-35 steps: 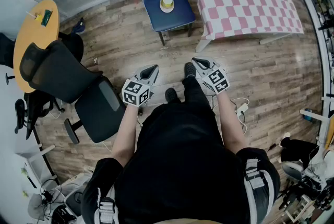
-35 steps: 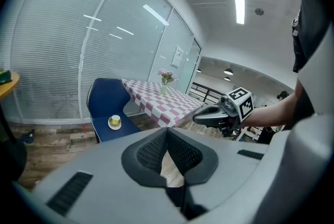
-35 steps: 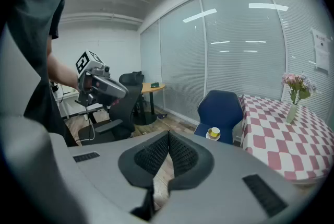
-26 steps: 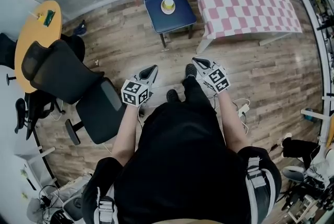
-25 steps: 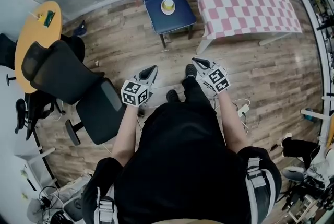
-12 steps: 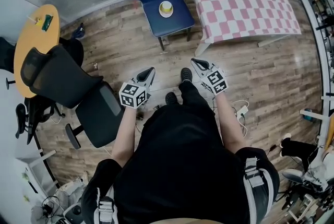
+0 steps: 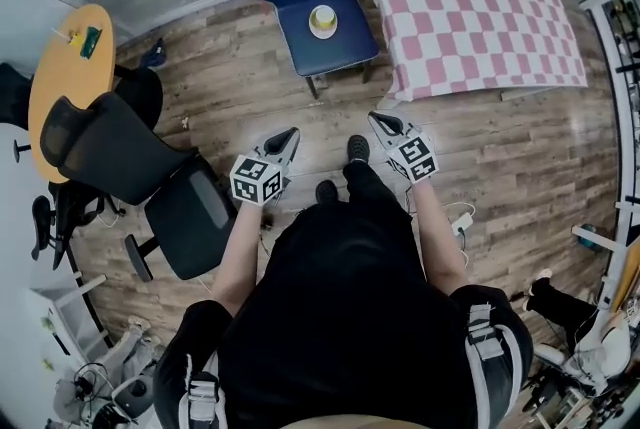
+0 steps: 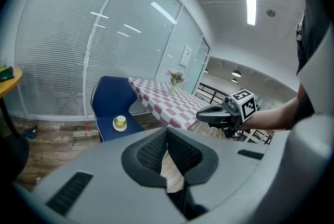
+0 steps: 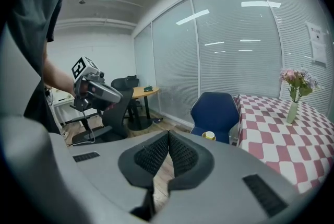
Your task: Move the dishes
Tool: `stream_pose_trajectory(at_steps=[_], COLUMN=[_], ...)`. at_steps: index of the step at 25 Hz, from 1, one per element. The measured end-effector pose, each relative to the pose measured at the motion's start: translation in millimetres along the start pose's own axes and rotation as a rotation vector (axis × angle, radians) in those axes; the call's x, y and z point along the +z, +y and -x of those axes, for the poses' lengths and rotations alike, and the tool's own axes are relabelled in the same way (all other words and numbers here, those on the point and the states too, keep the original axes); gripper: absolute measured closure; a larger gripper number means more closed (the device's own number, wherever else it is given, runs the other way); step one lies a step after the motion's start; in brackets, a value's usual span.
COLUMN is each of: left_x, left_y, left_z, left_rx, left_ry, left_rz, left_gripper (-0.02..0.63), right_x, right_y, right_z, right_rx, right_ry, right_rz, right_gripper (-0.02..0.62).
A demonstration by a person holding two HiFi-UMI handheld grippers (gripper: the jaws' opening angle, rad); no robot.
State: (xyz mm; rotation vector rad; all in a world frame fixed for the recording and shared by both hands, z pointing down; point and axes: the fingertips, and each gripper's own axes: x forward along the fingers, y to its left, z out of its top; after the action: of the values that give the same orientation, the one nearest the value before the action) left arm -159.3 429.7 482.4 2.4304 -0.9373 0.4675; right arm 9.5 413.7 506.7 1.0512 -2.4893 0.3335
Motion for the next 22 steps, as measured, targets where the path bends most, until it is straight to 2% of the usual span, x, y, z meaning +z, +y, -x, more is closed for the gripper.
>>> stream_pose_trajectory(at_steps=[6, 12, 22], left_x=[30, 51, 65], left_y=[20, 23, 27], left_z=[-40, -82, -117], left_rx=[0.037, 0.050, 0.099], left_ry=[0.011, 0.015, 0.028], left_rz=[0.021, 0.038, 0.066], left_gripper=[0.584, 0.584, 0.584], right_x=[9, 6, 5], right_y=[-51, -101, -143], right_z=[-29, -53, -68], right_rx=[0.052, 0.092, 0.155], right_ry=[0.021, 0.053, 0.061], right_rz=[0.001, -0.007, -0.013], right_gripper=[0.578, 0.578, 0.578])
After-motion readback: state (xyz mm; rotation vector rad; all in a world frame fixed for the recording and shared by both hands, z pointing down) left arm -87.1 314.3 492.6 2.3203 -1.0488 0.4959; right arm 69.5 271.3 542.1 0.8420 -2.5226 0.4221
